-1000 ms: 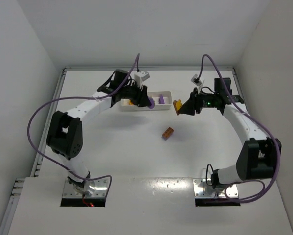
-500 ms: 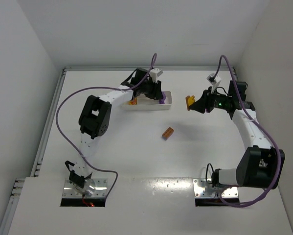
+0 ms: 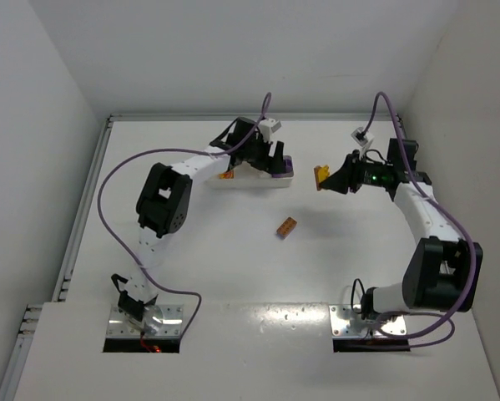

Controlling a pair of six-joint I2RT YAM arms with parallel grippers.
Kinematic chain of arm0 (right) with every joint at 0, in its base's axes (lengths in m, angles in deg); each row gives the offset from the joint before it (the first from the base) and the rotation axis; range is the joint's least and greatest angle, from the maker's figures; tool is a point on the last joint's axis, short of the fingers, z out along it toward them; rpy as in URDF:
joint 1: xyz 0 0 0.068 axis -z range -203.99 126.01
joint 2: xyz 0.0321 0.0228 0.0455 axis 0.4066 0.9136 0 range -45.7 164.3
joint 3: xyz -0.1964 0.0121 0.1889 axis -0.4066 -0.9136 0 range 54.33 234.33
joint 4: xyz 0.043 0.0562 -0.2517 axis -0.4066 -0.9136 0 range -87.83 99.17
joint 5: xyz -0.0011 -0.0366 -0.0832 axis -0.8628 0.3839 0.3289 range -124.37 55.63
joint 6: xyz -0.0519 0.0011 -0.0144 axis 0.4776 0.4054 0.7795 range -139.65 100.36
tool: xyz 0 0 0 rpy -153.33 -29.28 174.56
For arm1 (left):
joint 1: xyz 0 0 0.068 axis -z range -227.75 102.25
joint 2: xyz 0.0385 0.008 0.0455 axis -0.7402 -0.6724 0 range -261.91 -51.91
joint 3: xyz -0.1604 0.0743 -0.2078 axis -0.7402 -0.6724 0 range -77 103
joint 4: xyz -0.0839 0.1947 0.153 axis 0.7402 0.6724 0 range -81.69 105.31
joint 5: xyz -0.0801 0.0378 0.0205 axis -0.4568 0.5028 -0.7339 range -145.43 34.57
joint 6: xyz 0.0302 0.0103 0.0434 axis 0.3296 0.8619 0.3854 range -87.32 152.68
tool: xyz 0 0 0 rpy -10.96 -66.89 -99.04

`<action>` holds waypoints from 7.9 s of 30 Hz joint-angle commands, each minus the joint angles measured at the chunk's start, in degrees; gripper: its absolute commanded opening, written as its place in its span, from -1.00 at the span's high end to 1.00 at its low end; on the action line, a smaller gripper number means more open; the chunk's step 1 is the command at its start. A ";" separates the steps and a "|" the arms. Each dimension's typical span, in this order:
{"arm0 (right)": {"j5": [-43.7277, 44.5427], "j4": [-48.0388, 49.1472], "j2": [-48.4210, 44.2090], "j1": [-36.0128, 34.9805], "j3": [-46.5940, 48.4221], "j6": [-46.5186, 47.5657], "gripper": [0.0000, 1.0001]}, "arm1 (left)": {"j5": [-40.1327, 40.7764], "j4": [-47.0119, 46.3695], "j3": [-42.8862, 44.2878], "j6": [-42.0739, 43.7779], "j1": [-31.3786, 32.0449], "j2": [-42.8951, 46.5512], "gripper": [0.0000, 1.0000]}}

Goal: Sort the legos into containers by color

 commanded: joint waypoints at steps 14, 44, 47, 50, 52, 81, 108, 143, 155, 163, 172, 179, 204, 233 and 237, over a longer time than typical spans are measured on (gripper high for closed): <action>-18.46 -0.30 8.97 -8.38 6.32 0.75 0.77 | -47.27 -30.86 -27.29 -23.68 -5.96 25.90 -0.60; -18.46 -4.70 13.46 -14.27 12.74 3.29 0.77 | -42.88 -22.25 -26.77 -15.43 1.07 28.72 -0.28; -18.46 -4.70 13.46 -14.27 12.74 3.82 0.77 | -41.82 -21.02 -26.77 -14.72 1.07 28.72 0.07; -17.93 -4.70 13.46 -14.27 12.74 3.82 0.77 | -41.30 -20.40 -26.77 -14.02 1.07 28.72 0.40; -17.93 -5.23 13.46 -14.27 12.74 4.35 0.77 | -41.30 -19.70 -26.77 -12.97 1.07 28.72 0.56; -18.98 -5.84 11.26 -6.36 12.04 5.40 0.77 | -36.65 -4.93 -39.34 3.56 -3.66 37.51 1.00; -11.42 -3.91 8.36 -6.36 8.96 5.40 0.77 | 14.96 -3.09 -20.00 1.81 -4.91 16.86 0.47; 35.60 -0.31 51.42 -38.96 58.26 -5.85 0.79 | 2.22 6.85 -31.33 -10.23 -36.63 55.52 -1.00; 41.31 1.98 59.69 -42.05 63.45 -9.89 0.56 | -3.94 5.26 -33.53 -14.80 -39.98 51.66 -1.00; 40.78 1.98 60.75 -43.80 64.60 -11.73 -0.37 | -3.95 3.15 -36.08 -14.81 -39.98 51.66 -1.00; 42.71 1.98 51.18 -44.86 62.58 -12.09 -0.52 | -11.40 -4.13 -44.16 -13.66 -39.98 55.96 -1.00; 51.31 -0.22 30.48 -39.77 47.74 -0.68 -0.52 | -13.96 -6.69 -51.37 -12.96 -35.07 62.46 -1.00; 52.57 -11.73 -23.01 7.16 -5.37 0.31 -0.44 | 18.98 16.77 -22.66 6.47 20.75 23.02 -0.04; 35.51 -10.07 -21.17 18.07 -6.42 -2.59 -0.44 | 23.30 16.16 -14.91 2.51 25.50 12.73 -0.35; 34.37 -10.06 -21.69 18.60 -6.95 -2.59 -0.44 | 24.35 16.16 -14.29 3.04 25.50 12.19 -0.35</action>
